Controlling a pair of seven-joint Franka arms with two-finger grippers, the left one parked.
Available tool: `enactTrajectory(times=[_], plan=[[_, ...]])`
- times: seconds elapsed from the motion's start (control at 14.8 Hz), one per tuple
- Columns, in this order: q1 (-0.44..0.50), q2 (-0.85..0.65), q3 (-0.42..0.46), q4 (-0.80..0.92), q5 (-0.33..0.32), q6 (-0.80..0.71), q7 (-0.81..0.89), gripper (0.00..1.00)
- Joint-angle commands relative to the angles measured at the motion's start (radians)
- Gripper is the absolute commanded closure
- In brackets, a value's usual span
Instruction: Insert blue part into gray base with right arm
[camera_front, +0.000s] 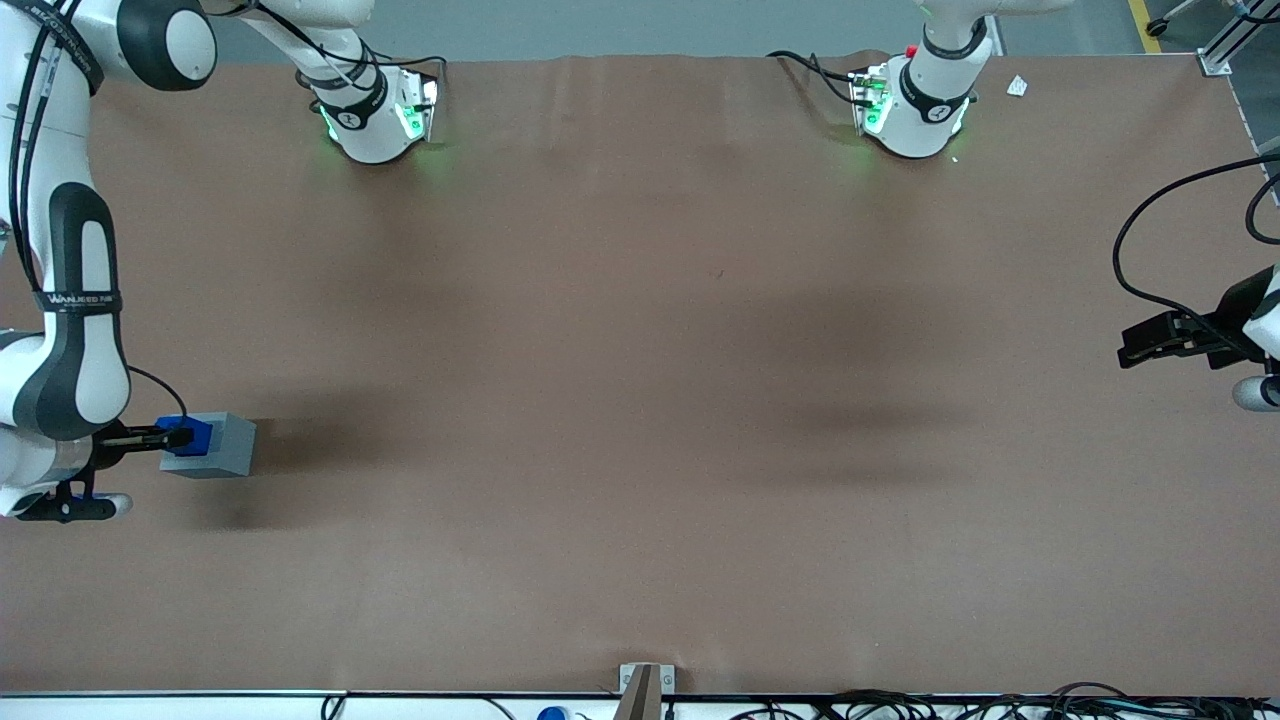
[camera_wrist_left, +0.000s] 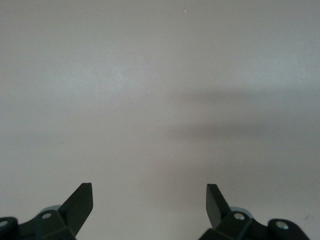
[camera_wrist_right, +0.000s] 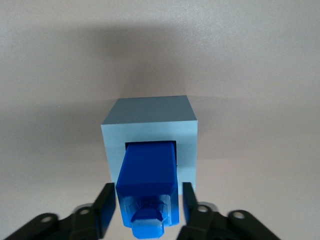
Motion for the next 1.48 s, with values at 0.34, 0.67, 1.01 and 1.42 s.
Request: enactTrajectory(times=[0.34, 0.67, 1.01, 1.42], plan=[[-0.005, -0.095, 0.01, 0.022, -0.007, -0.135, -0.011, 0.09], [-0.003, -0.274, 0.013, 0.017, 0.003, -0.335, -0.002, 0.1], [0.029, -0.472, 0.015, -0.09, 0.01, -0.375, 0.047, 0.02], [0.115, -0.673, 0.016, -0.225, 0.036, -0.355, 0.173, 0.0]])
